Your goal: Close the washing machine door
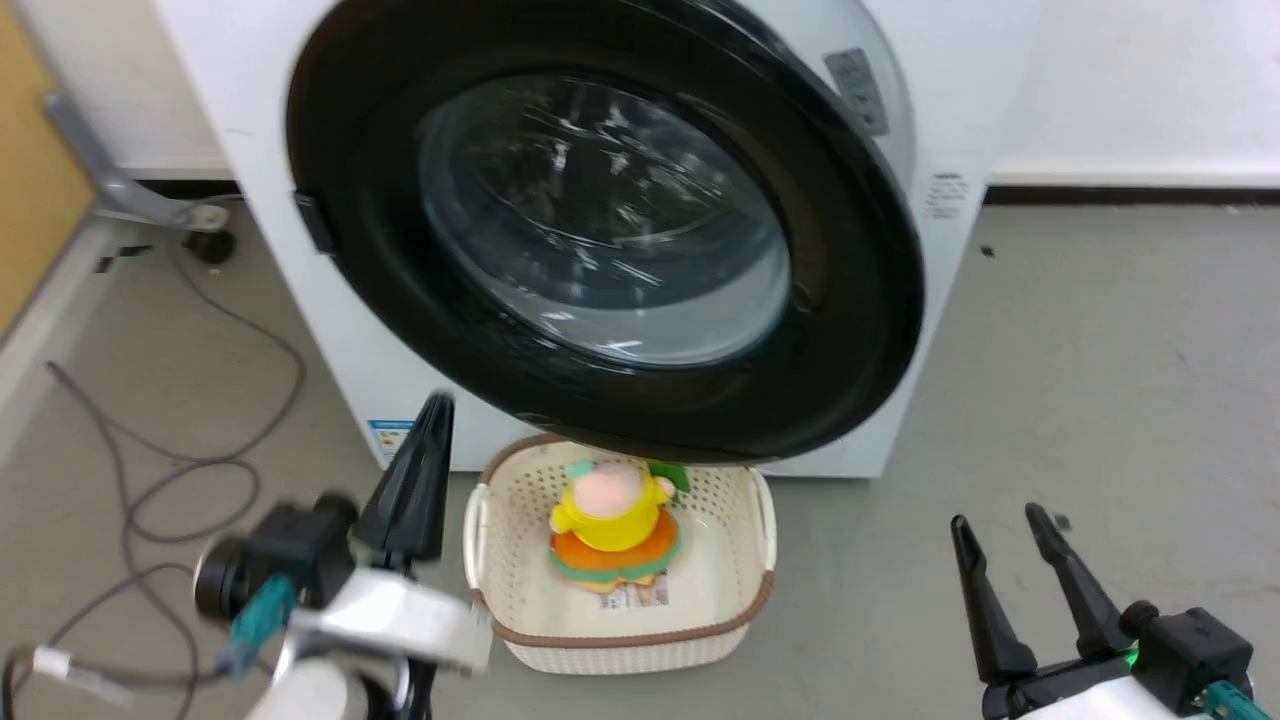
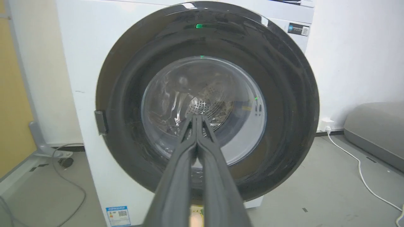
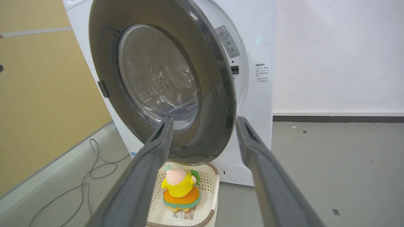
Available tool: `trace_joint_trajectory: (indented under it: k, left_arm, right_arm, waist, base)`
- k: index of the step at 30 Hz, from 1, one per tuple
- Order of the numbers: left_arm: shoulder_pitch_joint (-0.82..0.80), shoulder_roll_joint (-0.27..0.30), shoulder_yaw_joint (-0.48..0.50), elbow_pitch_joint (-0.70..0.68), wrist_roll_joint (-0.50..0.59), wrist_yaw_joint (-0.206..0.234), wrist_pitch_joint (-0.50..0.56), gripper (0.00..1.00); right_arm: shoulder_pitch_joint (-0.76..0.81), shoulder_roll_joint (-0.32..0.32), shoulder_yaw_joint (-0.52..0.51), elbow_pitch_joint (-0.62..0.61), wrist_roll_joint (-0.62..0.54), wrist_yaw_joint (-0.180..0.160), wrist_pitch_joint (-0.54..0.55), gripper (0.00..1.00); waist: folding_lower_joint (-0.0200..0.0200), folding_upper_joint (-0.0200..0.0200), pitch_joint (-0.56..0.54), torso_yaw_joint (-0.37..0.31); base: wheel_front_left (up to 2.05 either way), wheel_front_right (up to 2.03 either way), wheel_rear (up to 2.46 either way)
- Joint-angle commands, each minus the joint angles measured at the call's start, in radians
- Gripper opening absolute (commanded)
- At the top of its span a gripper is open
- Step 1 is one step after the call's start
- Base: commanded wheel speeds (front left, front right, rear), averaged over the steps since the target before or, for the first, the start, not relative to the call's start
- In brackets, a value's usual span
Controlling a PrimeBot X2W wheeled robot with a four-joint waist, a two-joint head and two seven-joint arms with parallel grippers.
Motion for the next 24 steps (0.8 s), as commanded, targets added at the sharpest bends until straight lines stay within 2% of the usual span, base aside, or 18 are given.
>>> trace_joint_trajectory:
  k: [1,7,12,14,24]
  left_arm:
    - [0.068,-0.019,0.030,-0.033,0.014,0.013,-0.004,0.00]
    - [0.230,-0.065,0.117,-0.101,0.041,0.025,-0.004,0.00]
    - [0.309,-0.082,0.152,-0.110,0.076,0.001,-0.004,0.00]
    - [0.328,-0.085,0.153,-0.108,0.099,-0.007,-0.004,1.00]
    - [0.331,-0.115,0.146,-0.077,0.186,-0.032,-0.004,1.00]
  right_arm:
    - [0.016,-0.002,0.004,-0.006,-0.003,0.001,0.005,1.00]
    - [0.036,0.005,-0.003,-0.008,-0.008,0.001,0.007,1.00]
    - [0.050,0.007,-0.008,-0.005,-0.005,0.001,0.007,1.00]
    - [0.053,0.009,-0.009,-0.002,-0.005,0.001,0.008,1.00]
    - [0.051,0.028,-0.026,0.001,0.005,0.001,0.013,1.00]
  waist:
    - [0.0000,0.0000,-0.024,0.034]
    - [0.0000,0.0000,-0.039,0.061]
    - [0.0000,0.0000,-0.045,0.072]
    - [0.0000,0.0000,-0.047,0.076]
    - [0.0000,0.0000,-0.033,0.099]
  base:
    - [0.00,0.00,0.00]
    - [0.00,0.00,0.00]
    - [0.00,0.00,0.00]
    - [0.00,0.00,0.00]
    - [0.00,0.00,0.00]
